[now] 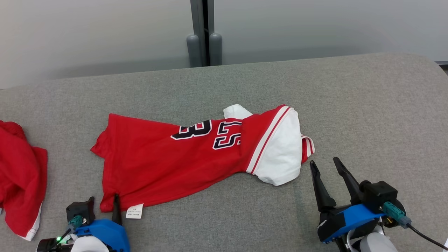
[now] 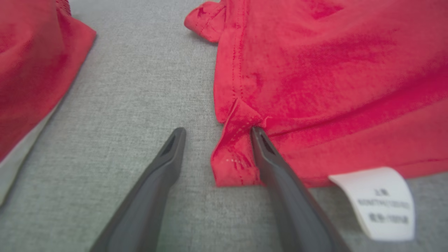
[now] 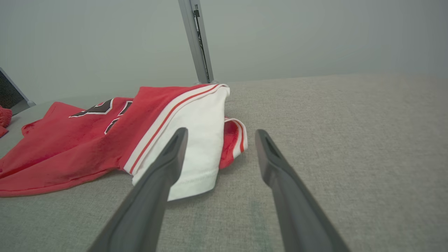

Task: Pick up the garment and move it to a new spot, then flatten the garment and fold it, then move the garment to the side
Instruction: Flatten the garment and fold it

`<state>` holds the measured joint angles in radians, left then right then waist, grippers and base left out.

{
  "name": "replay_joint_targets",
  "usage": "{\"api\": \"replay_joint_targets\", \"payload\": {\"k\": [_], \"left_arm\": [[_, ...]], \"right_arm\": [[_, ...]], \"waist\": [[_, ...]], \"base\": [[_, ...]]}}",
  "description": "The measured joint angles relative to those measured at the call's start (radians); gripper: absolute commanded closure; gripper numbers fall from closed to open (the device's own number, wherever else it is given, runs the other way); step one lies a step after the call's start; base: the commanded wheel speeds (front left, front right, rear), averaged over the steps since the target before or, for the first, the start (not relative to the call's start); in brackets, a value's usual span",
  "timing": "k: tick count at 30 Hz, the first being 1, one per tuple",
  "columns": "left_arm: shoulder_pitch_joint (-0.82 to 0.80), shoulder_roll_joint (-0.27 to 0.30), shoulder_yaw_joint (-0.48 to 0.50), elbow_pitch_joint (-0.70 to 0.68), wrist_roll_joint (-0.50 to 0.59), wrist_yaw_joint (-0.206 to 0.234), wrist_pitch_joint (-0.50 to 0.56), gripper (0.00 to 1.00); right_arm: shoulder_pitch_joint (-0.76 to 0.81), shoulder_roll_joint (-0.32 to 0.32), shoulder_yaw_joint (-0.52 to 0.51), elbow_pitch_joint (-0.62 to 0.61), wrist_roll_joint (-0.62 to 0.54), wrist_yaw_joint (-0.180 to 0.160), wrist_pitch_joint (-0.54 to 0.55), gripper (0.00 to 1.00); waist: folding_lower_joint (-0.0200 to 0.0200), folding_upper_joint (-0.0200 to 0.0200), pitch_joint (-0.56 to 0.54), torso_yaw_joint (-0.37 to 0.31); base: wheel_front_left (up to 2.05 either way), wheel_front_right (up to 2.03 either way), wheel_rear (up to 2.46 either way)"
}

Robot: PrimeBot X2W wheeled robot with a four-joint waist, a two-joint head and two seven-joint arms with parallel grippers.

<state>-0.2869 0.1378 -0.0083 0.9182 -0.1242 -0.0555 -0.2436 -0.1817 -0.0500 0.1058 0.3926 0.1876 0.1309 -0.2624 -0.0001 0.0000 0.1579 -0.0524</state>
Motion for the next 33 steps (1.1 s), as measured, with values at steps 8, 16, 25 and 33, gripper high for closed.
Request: {"api": "replay_joint_targets", "payload": {"k": [8,16,25,33], "left_arm": [[-0.038,-0.004,-0.028,0.039,-0.017,-0.040,0.011,1.00],[-0.037,-0.027,-0.071,0.013,-0.016,-0.051,-0.013,1.00],[-0.021,-0.052,-0.114,-0.059,-0.019,-0.061,-0.018,1.00],[-0.011,-0.064,-0.145,-0.111,-0.026,-0.068,-0.018,1.00]], "right_arm": [[-0.006,0.000,-0.010,0.000,0.009,0.000,0.000,0.00],[-0.021,0.001,0.034,0.151,0.034,0.000,0.000,0.00],[-0.094,0.001,0.038,0.299,0.079,0.000,0.000,0.00],[-0.122,0.000,-0.076,0.355,0.021,0.000,0.000,0.00]], "waist": [[0.0001,0.0000,0.002,0.003],[0.0001,0.0001,-0.012,0.063],[0.0002,0.0001,-0.005,0.130],[0.0001,0.0001,0.006,0.154]], "base": [[0.00,0.00,0.00],[0.00,0.00,0.00],[0.00,0.00,0.00],[0.00,0.00,0.00]]}}
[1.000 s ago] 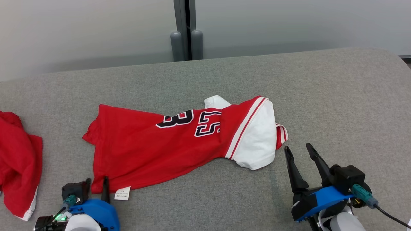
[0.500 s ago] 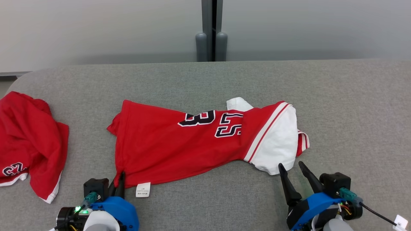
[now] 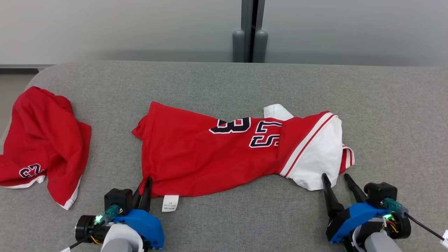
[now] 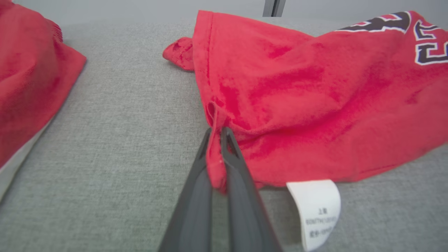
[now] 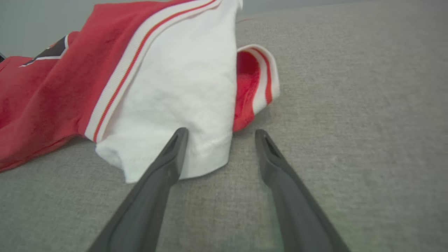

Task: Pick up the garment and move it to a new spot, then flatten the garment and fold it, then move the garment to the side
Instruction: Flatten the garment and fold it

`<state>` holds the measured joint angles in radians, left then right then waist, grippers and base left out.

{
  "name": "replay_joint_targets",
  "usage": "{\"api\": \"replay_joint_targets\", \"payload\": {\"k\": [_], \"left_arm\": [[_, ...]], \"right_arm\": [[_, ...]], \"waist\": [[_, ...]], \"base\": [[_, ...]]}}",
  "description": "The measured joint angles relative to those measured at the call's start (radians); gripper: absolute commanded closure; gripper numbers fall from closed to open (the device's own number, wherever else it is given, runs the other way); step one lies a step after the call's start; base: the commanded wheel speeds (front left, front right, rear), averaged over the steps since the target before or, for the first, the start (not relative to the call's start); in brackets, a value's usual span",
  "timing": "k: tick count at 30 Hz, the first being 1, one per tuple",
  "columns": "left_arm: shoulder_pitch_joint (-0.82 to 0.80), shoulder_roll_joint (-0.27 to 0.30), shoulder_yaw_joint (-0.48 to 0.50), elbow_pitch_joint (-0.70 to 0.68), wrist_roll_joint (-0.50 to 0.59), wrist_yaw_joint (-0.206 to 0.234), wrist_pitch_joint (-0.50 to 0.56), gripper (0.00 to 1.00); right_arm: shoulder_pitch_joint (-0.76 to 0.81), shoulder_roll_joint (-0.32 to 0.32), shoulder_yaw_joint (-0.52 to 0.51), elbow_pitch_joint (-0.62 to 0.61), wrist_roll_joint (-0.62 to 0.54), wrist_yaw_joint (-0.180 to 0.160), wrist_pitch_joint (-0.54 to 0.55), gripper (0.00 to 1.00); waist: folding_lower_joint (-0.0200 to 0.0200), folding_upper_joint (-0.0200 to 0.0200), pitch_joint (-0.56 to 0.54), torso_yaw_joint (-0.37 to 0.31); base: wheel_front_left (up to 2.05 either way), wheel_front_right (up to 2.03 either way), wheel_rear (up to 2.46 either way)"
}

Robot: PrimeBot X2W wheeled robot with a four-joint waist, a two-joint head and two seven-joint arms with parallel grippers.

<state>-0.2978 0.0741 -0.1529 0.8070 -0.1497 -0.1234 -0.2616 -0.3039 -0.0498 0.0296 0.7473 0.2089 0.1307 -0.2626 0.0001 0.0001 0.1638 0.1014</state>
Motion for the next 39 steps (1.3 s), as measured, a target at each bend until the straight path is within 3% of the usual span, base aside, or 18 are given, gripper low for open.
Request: {"api": "replay_joint_targets", "payload": {"k": [3,4,5,12,21,28,32,33,34,35,39], "left_arm": [[0.000,-0.002,-0.012,-0.016,0.000,0.000,0.000,1.00],[0.000,-0.003,-0.016,-0.021,-0.001,0.000,0.000,1.00],[0.000,-0.005,-0.018,-0.028,-0.002,0.000,0.000,1.00],[0.014,-0.005,-0.009,-0.142,-0.018,-0.001,0.000,1.00],[0.056,0.002,0.031,-0.288,-0.026,-0.001,0.000,1.00],[0.078,-0.009,0.024,-0.288,-0.040,-0.004,-0.001,1.00],[0.113,-0.013,0.026,-0.258,-0.054,-0.006,-0.001,1.00],[0.123,-0.014,0.026,-0.249,-0.054,-0.005,-0.001,1.00],[0.132,-0.014,0.027,-0.237,-0.055,-0.005,-0.001,1.00],[0.139,-0.015,0.026,-0.226,-0.058,-0.005,-0.001,1.00],[0.163,-0.018,0.032,-0.205,-0.067,0.001,-0.001,1.00]], "right_arm": [[0.000,0.000,-0.009,0.008,-0.013,0.000,0.000,0.00],[0.001,0.000,-0.002,0.012,-0.011,0.000,0.000,0.62],[0.000,0.000,0.008,0.016,-0.009,0.000,0.000,1.00],[-0.003,0.001,0.011,-0.037,0.030,0.000,0.000,1.00],[0.028,0.001,-0.123,-0.272,0.020,0.000,0.000,1.00],[0.035,-0.016,-0.184,-0.446,-0.039,0.001,0.000,1.00],[0.113,-0.015,-0.166,-0.404,-0.079,0.001,0.001,1.00],[0.133,-0.014,-0.153,-0.370,-0.091,0.001,0.001,0.93],[0.148,-0.010,-0.145,-0.332,-0.099,0.001,0.001,0.59],[0.158,-0.007,-0.140,-0.297,-0.096,0.001,0.002,0.00],[0.169,-0.003,-0.122,-0.235,-0.084,0.001,0.001,0.00]], "waist": [[0.0000,0.0000,0.002,0.005],[0.0000,0.0000,0.003,0.007],[0.0000,0.0000,0.004,0.009],[0.0000,0.0000,-0.008,0.002],[-0.0001,-0.0002,-0.047,-0.057],[-0.0001,-0.0003,-0.056,-0.110],[-0.0001,-0.0002,-0.053,-0.124],[-0.0001,-0.0002,-0.052,-0.125],[-0.0001,-0.0003,-0.052,-0.125],[-0.0001,-0.0002,-0.051,-0.124],[-0.0001,-0.0002,-0.051,-0.119]], "base": [[0.00,0.00,0.00],[0.00,0.00,0.00],[0.00,0.00,0.00],[0.00,0.00,0.00],[0.00,0.00,0.00],[0.00,0.00,0.00],[0.00,0.00,0.00],[0.00,0.00,0.00],[0.00,0.00,0.00],[0.00,0.00,0.00],[0.00,0.00,0.00]]}}
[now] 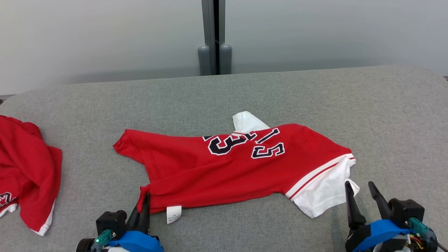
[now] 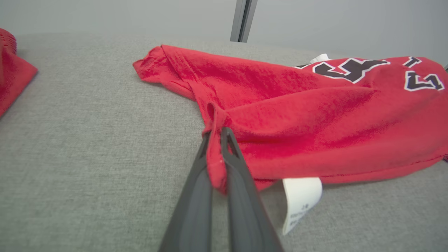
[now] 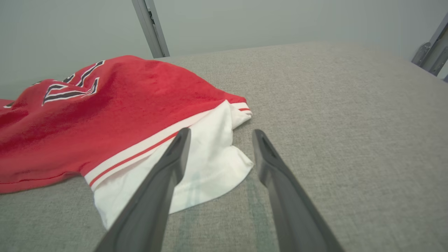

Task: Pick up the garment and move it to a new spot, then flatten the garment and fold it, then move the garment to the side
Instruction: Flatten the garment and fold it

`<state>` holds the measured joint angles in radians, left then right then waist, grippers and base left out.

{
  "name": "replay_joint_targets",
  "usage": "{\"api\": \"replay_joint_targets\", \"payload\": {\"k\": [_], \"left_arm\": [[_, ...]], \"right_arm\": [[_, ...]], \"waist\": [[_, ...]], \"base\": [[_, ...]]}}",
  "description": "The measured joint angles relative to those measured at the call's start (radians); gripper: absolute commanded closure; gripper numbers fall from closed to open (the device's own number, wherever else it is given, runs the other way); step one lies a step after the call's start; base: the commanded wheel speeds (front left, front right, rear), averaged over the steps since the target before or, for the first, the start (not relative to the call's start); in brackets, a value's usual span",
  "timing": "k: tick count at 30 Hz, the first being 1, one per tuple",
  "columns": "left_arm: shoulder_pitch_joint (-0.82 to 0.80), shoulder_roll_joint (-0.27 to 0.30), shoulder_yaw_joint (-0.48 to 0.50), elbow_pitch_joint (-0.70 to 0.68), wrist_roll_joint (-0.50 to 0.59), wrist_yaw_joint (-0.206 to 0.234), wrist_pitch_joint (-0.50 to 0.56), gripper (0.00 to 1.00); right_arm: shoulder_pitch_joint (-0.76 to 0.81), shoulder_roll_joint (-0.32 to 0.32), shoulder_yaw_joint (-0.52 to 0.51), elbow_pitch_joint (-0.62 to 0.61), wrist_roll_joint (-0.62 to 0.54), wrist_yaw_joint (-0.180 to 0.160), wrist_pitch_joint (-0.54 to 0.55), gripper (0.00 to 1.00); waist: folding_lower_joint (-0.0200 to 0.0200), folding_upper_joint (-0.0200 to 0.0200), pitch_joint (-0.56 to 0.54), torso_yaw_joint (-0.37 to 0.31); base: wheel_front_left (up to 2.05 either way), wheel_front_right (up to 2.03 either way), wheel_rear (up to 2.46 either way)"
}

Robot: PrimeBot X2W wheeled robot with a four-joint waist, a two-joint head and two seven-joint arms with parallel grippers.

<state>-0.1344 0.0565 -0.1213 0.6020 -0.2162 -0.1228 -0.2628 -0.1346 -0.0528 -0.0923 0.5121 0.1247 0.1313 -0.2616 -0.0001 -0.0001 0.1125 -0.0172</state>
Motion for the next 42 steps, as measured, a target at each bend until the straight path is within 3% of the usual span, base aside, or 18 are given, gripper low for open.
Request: {"api": "replay_joint_targets", "payload": {"k": [11,13,14,24,35,42], "left_arm": [[0.011,-0.004,0.007,0.015,0.016,0.025,0.000,1.00],[0.011,-0.004,0.006,0.015,0.024,0.025,0.000,0.24],[0.011,-0.004,0.006,0.015,0.025,0.026,0.000,0.00],[0.061,-0.004,0.040,-0.183,0.109,0.075,0.000,0.00],[0.134,-0.005,0.005,-0.077,0.137,0.074,0.000,0.00],[0.136,-0.006,0.004,-0.028,0.118,0.097,0.000,0.00]], "right_arm": [[-0.012,0.002,-0.024,0.011,-0.021,0.000,-0.001,0.00],[-0.015,0.002,-0.048,0.038,-0.036,0.000,-0.001,0.00],[-0.016,0.002,-0.056,0.047,-0.037,0.000,-0.001,0.00],[-0.023,0.002,-0.047,-0.039,-0.002,0.000,-0.001,0.00],[0.016,0.003,0.010,-0.074,0.017,0.000,-0.001,0.00],[0.026,0.003,0.012,-0.074,0.017,0.000,-0.001,0.00]], "waist": [[0.0002,0.0000,0.012,0.017],[0.0002,0.0000,0.012,0.021],[0.0001,0.0000,0.011,0.024],[0.0001,0.0001,-0.007,0.033],[0.0000,0.0002,-0.054,0.013],[0.0001,0.0002,-0.058,0.008]], "base": [[0.00,0.00,0.00],[0.00,0.00,0.00],[0.00,0.00,0.00],[0.00,0.00,0.00],[0.00,0.00,0.00],[0.00,0.00,0.00]]}}
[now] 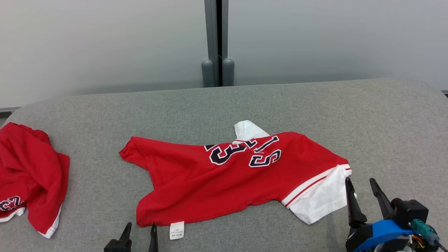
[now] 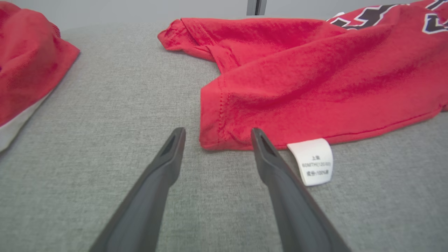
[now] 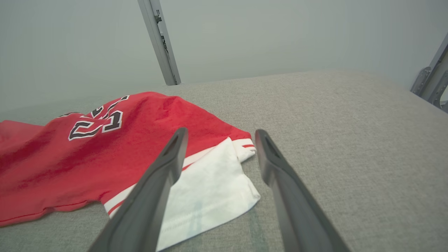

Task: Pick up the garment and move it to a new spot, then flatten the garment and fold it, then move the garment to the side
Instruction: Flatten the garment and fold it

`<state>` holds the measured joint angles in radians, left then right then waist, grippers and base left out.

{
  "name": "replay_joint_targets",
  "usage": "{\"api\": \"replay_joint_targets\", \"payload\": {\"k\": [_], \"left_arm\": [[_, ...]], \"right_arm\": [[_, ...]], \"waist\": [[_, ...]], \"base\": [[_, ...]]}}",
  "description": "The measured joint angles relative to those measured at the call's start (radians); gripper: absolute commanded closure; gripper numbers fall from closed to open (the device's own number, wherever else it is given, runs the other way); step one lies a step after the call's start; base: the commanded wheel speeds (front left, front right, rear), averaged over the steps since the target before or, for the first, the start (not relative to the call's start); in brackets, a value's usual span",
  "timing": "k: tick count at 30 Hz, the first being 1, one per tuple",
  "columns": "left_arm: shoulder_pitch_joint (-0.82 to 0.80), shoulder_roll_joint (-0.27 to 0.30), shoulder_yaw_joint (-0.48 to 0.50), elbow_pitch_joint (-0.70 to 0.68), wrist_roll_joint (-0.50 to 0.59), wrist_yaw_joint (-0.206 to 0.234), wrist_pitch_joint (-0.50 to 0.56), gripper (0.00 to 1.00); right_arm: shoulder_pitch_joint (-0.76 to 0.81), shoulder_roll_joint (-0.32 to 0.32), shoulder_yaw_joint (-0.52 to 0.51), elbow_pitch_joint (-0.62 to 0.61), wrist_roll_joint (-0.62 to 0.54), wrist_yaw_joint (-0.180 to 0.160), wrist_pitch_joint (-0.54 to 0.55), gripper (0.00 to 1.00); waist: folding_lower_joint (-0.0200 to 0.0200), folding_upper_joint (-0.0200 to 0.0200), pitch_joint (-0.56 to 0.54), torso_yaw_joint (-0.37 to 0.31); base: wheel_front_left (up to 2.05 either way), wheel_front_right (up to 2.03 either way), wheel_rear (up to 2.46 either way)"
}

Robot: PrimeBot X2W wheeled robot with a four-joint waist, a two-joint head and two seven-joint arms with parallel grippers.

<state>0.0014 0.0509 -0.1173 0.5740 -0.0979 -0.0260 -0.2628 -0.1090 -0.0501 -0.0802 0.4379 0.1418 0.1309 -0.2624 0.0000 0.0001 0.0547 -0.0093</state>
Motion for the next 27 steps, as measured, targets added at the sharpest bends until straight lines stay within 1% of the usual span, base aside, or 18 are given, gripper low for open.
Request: {"api": "replay_joint_targets", "payload": {"k": [6,17,18,19,20,21,27], "left_arm": [[-0.007,0.000,-0.007,0.029,-0.035,0.008,0.000,0.00],[-0.047,0.000,-0.019,0.048,-0.087,0.026,0.000,0.00],[-0.049,0.000,-0.021,0.058,-0.091,0.026,0.000,0.10],[-0.054,0.000,-0.022,0.067,-0.099,0.027,-0.001,0.51],[-0.060,0.000,-0.024,0.075,-0.103,0.027,-0.003,0.56],[-0.067,0.000,-0.024,0.079,-0.105,0.027,-0.003,1.00],[-0.099,0.000,-0.045,0.117,-0.138,0.013,-0.006,1.00]], "right_arm": [[0.000,0.000,0.000,0.005,-0.010,0.000,0.000,0.00],[-0.014,0.000,0.009,0.036,-0.042,0.000,0.000,0.00],[-0.015,0.000,0.010,0.044,-0.043,0.000,0.000,0.00],[-0.016,0.000,0.009,0.052,-0.045,0.000,0.000,0.00],[-0.017,0.000,0.008,0.058,-0.050,0.000,0.000,0.00],[-0.019,0.000,0.007,0.065,-0.052,0.000,0.000,0.00],[-0.041,0.000,-0.017,0.122,-0.063,0.000,0.000,0.00]], "waist": [[-0.0001,0.0000,0.007,-0.003],[0.0000,0.0000,0.057,-0.020],[0.0000,0.0000,0.060,-0.022],[0.0000,0.0000,0.063,-0.023],[0.0001,0.0000,0.065,-0.025],[0.0000,-0.0001,0.068,-0.026],[0.0000,-0.0001,0.090,-0.027]], "base": [[0.00,0.00,0.00],[0.00,0.00,0.00],[0.00,0.00,0.00],[0.00,0.00,0.00],[0.00,0.00,0.00],[0.00,0.00,0.00],[0.00,0.00,0.00]]}}
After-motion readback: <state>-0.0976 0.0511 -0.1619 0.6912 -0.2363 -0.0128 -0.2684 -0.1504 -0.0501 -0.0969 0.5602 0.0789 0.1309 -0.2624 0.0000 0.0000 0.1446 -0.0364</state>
